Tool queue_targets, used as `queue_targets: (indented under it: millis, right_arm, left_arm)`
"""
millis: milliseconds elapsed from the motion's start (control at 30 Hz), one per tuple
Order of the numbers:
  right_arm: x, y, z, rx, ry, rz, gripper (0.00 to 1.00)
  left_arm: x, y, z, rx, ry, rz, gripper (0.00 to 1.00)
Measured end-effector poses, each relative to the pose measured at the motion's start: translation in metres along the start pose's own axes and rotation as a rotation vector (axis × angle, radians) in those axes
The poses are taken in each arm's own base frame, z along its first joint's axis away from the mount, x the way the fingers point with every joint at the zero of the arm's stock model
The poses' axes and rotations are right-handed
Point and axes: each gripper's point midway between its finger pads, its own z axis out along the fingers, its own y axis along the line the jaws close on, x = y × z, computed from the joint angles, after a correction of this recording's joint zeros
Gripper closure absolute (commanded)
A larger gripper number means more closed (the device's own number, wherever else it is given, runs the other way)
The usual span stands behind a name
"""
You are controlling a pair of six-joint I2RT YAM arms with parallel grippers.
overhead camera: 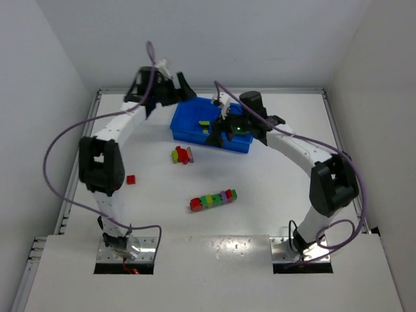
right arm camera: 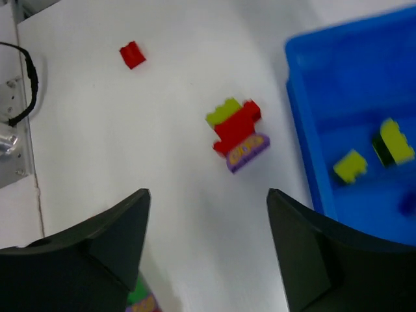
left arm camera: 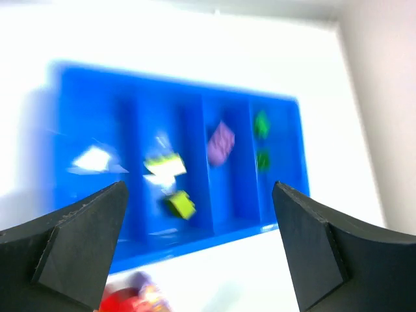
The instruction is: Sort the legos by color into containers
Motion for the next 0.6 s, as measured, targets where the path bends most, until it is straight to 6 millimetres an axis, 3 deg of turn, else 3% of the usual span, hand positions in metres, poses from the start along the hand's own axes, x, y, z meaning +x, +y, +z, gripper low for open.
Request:
queue_targets:
  millis: [133,200,267,333,400,500,600]
  right_arm:
    - [-0.005,0.026,0.054,-0.112,0.038,-0.142,0.14]
    - [-0.004,0.049,0.089,-0.189,0.061,-0.223,0.13]
    - [0.005,0.076,0.123,-0.269,0.081,-0.294,0.12]
    - [0.016,0.100,0.151,-0.335,0.094,-0.354,0.12]
    - [0.031,0.125,0.174,-0.400,0.105,-0.398,0.12]
    - [0.048,0.148,0.205,-0.457,0.105,-0.440,0.10]
    - [0.058,0.155,0.236,-0.449,0.068,-0.460,0.09]
  left_arm:
    - [-0.110,0.035,-0.113,-0.072,-0.258,0.024,0.00]
    - [-0.148,0.063,-0.174,-0.159,-0.368,0.052,0.00]
    - [-0.162,0.098,-0.229,-0.273,-0.425,0.058,0.00]
    - [-0.150,0.129,-0.268,-0.366,-0.430,0.045,0.00]
    - [-0.123,0.151,-0.285,-0.417,-0.385,0.007,0.00]
    - [-0.069,0.180,-0.296,-0.456,-0.280,-0.089,0.00]
    - [-0.024,0.200,-0.299,-0.460,-0.193,-0.191,0.00]
